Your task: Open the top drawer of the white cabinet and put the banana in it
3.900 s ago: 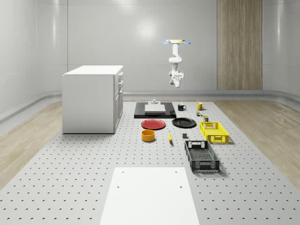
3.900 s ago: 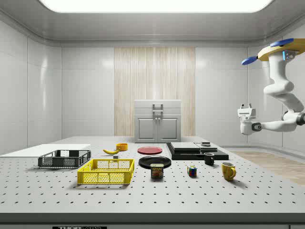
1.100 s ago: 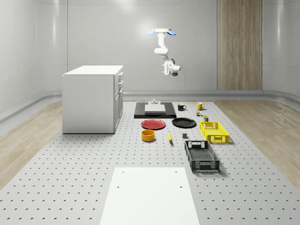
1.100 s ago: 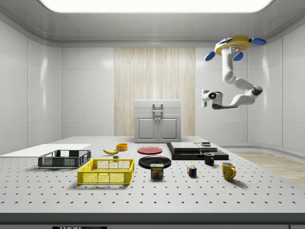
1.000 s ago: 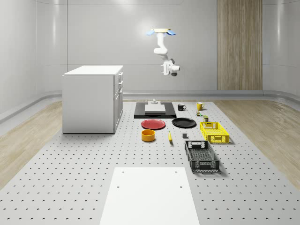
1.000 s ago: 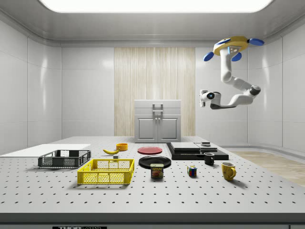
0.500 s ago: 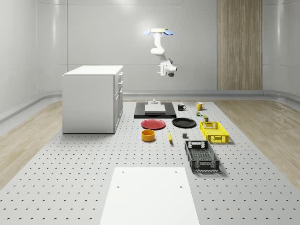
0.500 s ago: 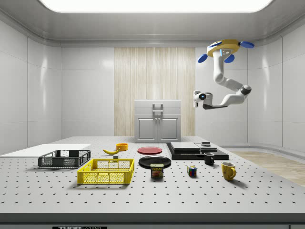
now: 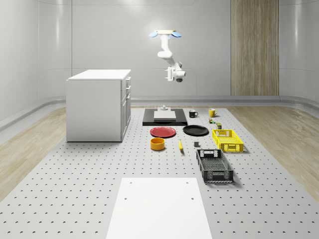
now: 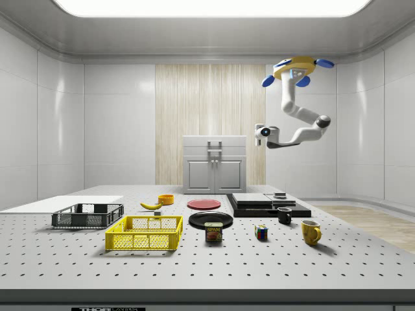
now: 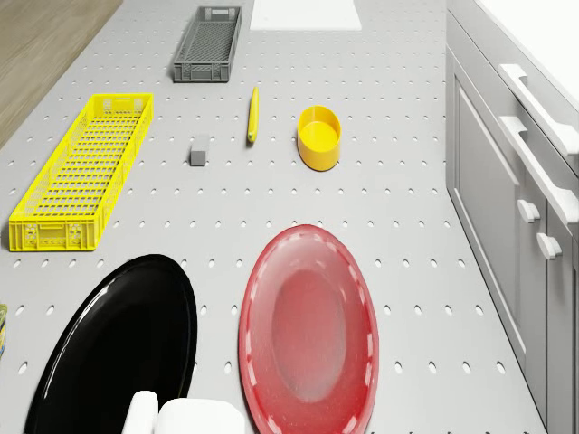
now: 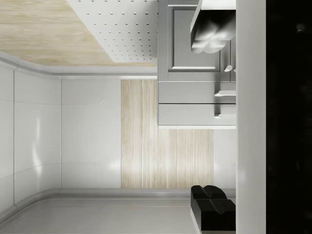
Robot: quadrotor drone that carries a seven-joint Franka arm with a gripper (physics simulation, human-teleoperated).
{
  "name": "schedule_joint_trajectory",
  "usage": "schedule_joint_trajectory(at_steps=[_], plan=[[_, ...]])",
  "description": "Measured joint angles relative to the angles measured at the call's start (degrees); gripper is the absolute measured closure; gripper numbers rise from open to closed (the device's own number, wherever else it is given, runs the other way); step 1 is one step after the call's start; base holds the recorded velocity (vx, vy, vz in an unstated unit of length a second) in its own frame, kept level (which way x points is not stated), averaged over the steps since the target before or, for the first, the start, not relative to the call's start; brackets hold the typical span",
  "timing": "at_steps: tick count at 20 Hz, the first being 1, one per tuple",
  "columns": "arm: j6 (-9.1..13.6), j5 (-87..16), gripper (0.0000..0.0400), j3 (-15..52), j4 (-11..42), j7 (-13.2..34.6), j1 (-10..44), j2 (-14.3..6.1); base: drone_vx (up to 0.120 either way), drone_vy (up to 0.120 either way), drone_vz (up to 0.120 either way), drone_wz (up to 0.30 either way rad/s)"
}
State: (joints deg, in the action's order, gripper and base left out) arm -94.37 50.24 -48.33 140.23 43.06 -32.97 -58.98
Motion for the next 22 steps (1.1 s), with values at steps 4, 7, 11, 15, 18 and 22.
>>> schedule_joint_trajectory(at_steps=[4, 7, 11, 15, 18, 22], plan=[[-0.70, -0.59, 0.0000, -0.27, 0.10, 0.49, -0.75, -0.77, 0.120, -0.110, 0.000, 0.000], [-1.19, -1.02, 0.0000, -0.45, 0.17, 0.85, -1.28, -1.31, 0.120, 0.000, 0.000, 0.000], [-1.81, -1.57, 0.0000, -0.68, 0.26, 1.30, -1.95, -2.01, 0.120, -0.120, 0.000, 0.000], [-2.40, -2.09, 0.0000, -0.88, 0.34, 1.73, -2.57, -2.67, 0.120, -0.120, 0.000, 0.000], [-2.81, -2.46, 0.0000, -1.03, 0.40, 2.05, -3.01, -3.14, 0.120, -0.107, 0.000, 0.000], [-3.33, -2.94, 0.0000, -1.20, 0.48, 2.44, -3.55, -3.74, 0.120, 0.000, 0.000, 0.000]])
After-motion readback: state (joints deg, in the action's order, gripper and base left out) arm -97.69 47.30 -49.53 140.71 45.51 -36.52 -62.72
